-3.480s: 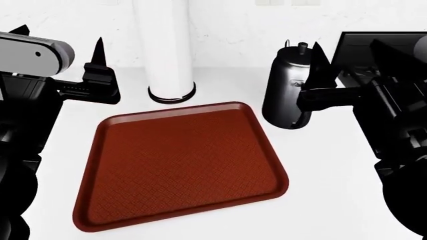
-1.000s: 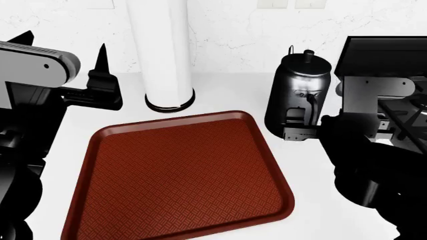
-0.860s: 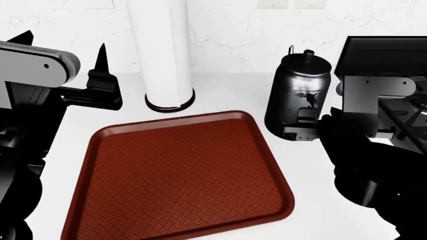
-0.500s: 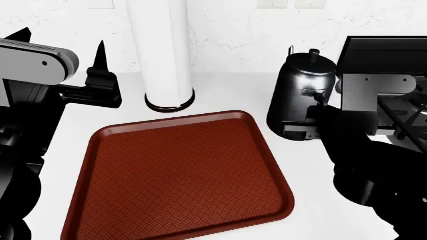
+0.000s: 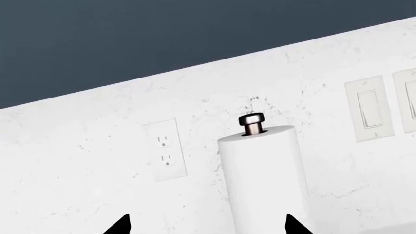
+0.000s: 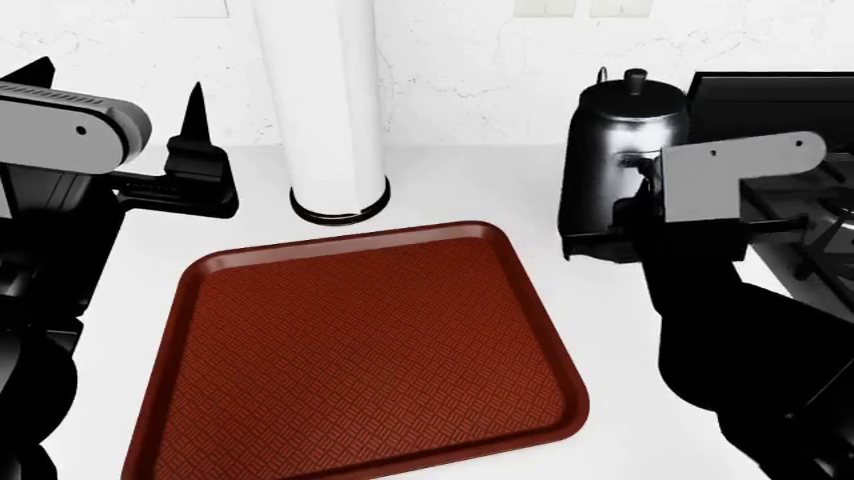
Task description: Pick the kettle from the counter and place it on the tray. Then pick the mug from the cabinet and place it on the tray. Then close the cabinet doors.
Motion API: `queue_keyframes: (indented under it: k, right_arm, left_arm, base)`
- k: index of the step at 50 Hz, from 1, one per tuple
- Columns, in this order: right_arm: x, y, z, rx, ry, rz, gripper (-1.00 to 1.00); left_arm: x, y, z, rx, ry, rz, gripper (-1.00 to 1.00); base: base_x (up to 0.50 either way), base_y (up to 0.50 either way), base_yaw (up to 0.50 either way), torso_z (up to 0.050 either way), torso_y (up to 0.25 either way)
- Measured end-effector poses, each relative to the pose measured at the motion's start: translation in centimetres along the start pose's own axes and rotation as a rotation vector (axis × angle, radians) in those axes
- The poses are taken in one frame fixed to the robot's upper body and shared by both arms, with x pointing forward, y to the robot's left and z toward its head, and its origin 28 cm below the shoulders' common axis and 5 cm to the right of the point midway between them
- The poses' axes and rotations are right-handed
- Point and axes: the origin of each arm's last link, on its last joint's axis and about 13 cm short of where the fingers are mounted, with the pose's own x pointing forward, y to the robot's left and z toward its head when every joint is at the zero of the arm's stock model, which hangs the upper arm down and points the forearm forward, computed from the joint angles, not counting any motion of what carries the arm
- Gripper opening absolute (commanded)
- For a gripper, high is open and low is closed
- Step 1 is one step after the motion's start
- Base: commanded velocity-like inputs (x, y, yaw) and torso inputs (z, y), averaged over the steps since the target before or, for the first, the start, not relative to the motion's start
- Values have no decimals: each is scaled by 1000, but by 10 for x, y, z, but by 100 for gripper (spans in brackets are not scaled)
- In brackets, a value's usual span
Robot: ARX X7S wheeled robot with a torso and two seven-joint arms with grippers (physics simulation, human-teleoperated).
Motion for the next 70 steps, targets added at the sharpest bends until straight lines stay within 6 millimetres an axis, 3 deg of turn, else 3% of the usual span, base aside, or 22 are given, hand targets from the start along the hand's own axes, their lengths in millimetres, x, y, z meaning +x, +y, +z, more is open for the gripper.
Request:
queue_keyframes:
  k: [14, 32, 49, 70]
  right_arm:
    - [-6, -2, 10, 13, -95, 55, -100]
    - [-27, -8, 22, 89, -157, 294, -100]
    - [-41, -1, 14, 92, -187, 505, -100]
    - [-39, 19, 2, 109, -185, 641, -100]
  left_arm:
    - [0, 0, 1, 2, 0, -1, 100]
    - [1, 0, 3, 4, -6, -6, 100]
    - [2, -1, 2, 7, -8, -8, 100]
    - [1, 0, 4, 9, -15, -3, 100]
  base:
    - [0, 0, 0, 0, 0]
    - [0, 0, 0, 0, 1]
    - [0, 0, 0, 0, 0]
    - [0, 0, 0, 0, 0]
